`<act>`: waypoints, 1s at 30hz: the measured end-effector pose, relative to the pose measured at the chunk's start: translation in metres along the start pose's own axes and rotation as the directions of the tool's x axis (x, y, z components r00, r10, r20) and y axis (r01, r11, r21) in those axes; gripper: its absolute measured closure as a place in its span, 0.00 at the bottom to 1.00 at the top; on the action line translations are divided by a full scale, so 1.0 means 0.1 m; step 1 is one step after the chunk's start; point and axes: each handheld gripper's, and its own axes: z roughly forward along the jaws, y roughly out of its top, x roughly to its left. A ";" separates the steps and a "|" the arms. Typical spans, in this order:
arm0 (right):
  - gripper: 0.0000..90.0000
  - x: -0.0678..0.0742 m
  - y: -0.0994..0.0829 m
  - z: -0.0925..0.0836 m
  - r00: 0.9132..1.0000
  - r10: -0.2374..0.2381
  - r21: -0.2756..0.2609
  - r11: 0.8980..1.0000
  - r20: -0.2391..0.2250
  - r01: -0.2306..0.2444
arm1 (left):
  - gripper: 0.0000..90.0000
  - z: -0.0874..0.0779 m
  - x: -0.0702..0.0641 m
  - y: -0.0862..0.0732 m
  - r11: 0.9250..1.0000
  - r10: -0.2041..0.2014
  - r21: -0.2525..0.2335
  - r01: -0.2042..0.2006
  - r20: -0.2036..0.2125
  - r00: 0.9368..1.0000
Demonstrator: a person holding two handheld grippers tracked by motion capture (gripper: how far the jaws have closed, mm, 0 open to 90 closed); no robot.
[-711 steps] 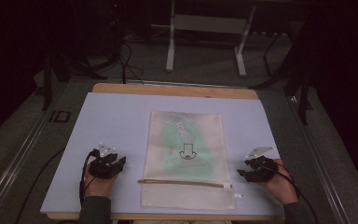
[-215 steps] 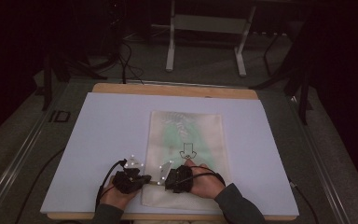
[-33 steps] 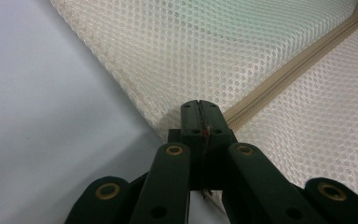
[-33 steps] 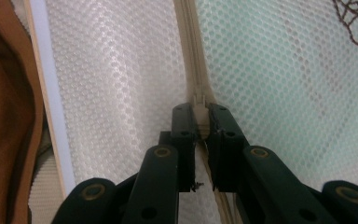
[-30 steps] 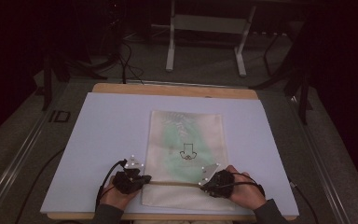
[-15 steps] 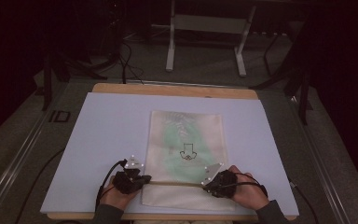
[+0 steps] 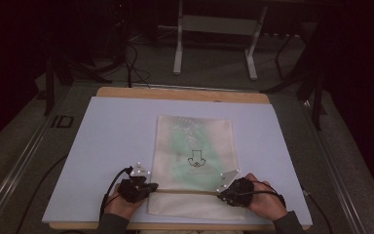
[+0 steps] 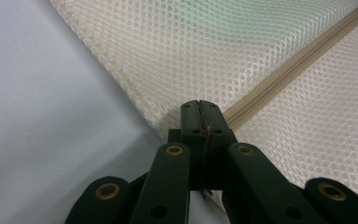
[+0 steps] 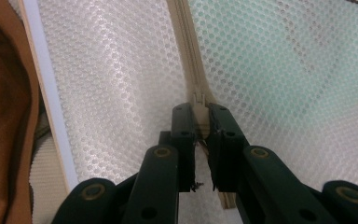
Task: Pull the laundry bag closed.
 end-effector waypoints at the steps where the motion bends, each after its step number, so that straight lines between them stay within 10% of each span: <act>1: 0.91 -0.01 -0.01 -0.01 1.000 0.001 0.001 1.000 0.001 -0.001 | 0.99 0.00 0.00 0.00 1.000 0.000 0.000 0.000 0.000 1.000; 30: 0.91 -0.08 -0.35 -0.11 0.997 0.083 0.026 0.996 0.008 -0.083 | 0.99 0.00 0.00 0.00 1.000 0.002 0.003 -0.002 -0.001 1.000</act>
